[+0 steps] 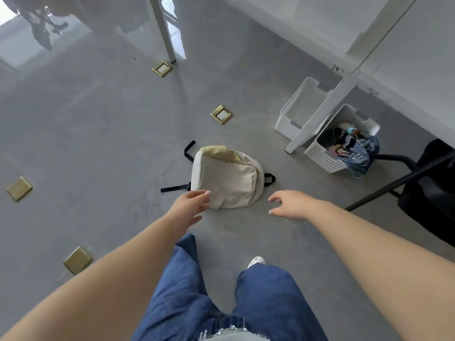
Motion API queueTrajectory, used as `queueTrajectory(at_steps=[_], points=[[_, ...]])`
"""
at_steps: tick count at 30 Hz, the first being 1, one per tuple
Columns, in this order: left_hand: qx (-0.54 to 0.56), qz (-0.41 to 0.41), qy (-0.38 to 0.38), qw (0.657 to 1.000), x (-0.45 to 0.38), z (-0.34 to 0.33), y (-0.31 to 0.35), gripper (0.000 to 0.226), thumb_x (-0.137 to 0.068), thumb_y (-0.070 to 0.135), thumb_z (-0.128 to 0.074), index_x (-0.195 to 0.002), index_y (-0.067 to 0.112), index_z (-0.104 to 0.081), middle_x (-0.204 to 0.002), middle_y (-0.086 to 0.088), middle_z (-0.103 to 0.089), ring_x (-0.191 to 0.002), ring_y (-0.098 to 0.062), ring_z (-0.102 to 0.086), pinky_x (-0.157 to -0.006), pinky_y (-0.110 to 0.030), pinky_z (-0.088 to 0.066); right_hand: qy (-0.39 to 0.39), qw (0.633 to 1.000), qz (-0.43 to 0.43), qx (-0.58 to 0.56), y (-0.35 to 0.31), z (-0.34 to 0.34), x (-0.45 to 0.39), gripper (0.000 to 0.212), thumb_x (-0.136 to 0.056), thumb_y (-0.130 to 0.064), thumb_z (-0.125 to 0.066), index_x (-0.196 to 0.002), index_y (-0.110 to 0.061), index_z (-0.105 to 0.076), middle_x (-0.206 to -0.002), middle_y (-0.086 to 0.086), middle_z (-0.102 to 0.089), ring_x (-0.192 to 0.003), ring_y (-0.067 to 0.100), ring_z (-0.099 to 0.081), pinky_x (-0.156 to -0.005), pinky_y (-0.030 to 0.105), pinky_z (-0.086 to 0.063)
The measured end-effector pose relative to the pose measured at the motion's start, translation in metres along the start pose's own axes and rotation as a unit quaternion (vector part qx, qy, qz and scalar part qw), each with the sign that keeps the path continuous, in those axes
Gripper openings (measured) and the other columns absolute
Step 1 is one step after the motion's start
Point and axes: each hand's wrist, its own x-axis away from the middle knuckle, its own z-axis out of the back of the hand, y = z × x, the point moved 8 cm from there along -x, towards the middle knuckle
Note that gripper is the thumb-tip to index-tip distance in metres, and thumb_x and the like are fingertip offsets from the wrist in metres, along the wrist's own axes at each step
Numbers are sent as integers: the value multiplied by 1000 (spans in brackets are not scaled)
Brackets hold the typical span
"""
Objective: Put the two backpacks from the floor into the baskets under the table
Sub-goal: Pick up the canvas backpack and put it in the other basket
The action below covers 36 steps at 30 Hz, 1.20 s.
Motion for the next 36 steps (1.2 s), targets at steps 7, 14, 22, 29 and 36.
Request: queueTrajectory(at_steps=[7,14,22,29,36], points=[[-65,7,-32,997,-69,105,44,24,-87,36,-61,-108,23,-61,-110,5,-67,-103,-10,-61,-100,-37,-45,26,990,-53,-127,-94,-4,-65,46,-88,-29,-56,-134,-24,-51,-142,5,-51,-129,22,-49,-99,28,-41],[-176,6,-17,984,-168,154,76,13,-88,30,-61,-99,23,-63,-100,4,-67,-104,-17,-61,-95,-36,-47,51,969,-110,-214,-127,-9,-137,47,-88,-19,-52,-134,-20,-50,-141,7,-49,-122,25,-52,-95,30,-44],[-250,5,-13,968,-323,100,24,56,-87,35,-60,-137,16,-42,-127,-3,-57,-98,-16,-52,-82,-27,-40,99,955,-202,-192,-56,-49,-270,51,-88,-34,-50,-138,-27,-43,-141,6,-45,-121,29,-52,-93,34,-44],[-280,-10,38,959,-489,76,-33,83,-81,44,-64,-146,17,-21,-146,-7,-40,-126,-30,-47,-101,-43,-43,120,947,-227,-193,3,-106,-414,58,-90,-34,-49,-145,-24,-32,-144,6,-43,-128,30,-46,-97,36,-42],[-259,3,74,963,-589,62,-94,84,-50,67,-63,-117,23,-39,-122,-7,-53,-110,-36,-54,-91,-55,-48,105,953,-233,-161,56,-174,-529,57,-89,-36,-51,-142,-22,-38,-151,5,-31,-134,29,-37,-103,36,-37]])
